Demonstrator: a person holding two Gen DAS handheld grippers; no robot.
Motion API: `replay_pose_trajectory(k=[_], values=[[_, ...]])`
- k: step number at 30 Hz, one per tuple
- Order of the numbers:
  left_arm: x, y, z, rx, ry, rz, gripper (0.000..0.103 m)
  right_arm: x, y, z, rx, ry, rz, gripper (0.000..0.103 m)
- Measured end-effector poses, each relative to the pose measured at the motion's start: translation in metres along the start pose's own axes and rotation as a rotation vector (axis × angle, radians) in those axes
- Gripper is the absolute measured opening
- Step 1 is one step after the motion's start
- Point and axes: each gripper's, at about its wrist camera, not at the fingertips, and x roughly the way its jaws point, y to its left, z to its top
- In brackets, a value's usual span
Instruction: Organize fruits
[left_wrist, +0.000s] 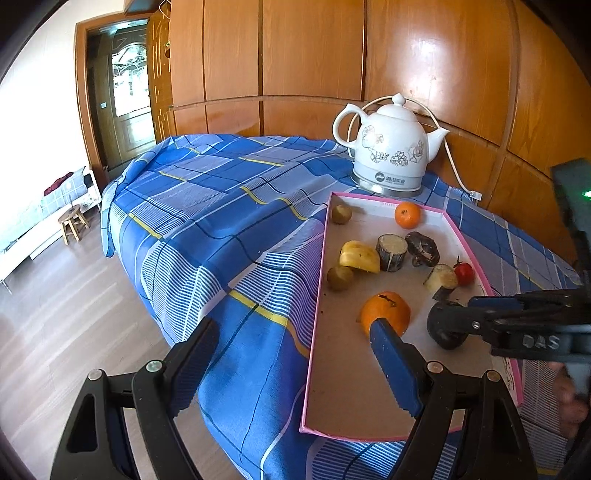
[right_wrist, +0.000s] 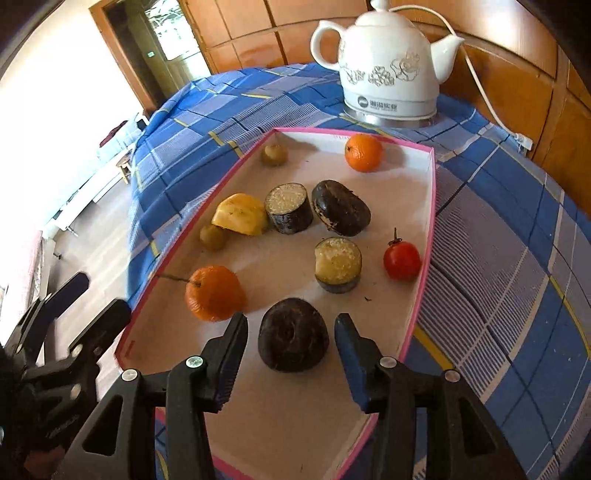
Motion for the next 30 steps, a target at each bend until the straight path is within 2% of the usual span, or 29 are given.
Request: replay_pose_trajectory(k=[6, 7, 8, 9, 14, 21, 25, 30], values=[[0.000, 0.001, 0.000, -0.010, -0.001, -0.002, 0.084, -0.014, 0.009, -0.019, -0.062, 0.009, 0.017, 0.050], [0.000, 0.001, 0.000, -0.008, -0.001, -0.003, 0.084, -0.013, 0.011, -0.022, -0.072, 0.018, 0.014, 0.047], [0.001, 0.000, 0.000, -0.006, 0.000, -0.004, 0.084, -0.011, 0.013, -0.023, -0.089, 0.028, 0.008, 0.039], [0.001, -0.001, 0.000, -0.005, 0.001, -0.005, 0.084, -0.008, 0.015, -0.024, -0.105, 0.039, -0.009, 0.035], [-0.001, -0.003, 0.000, 0.000, -0.004, -0.007, 0.084, 0.016, 0.014, -0.018, -0.089, 0.084, -0.080, 0.027], [-0.002, -0.007, 0.000, 0.013, 0.000, -0.006, 0.084, 0.020, 0.014, 0.003, -0.032, 0.024, -0.027, 0.026], [-0.003, -0.009, -0.001, 0.016, -0.001, -0.009, 0.084, 0.013, 0.016, -0.002, -0.028, 0.017, -0.007, 0.027], [-0.007, -0.012, -0.002, 0.024, -0.005, -0.016, 0.084, 0.004, 0.020, -0.010, -0.027, -0.007, -0.022, 0.027]])
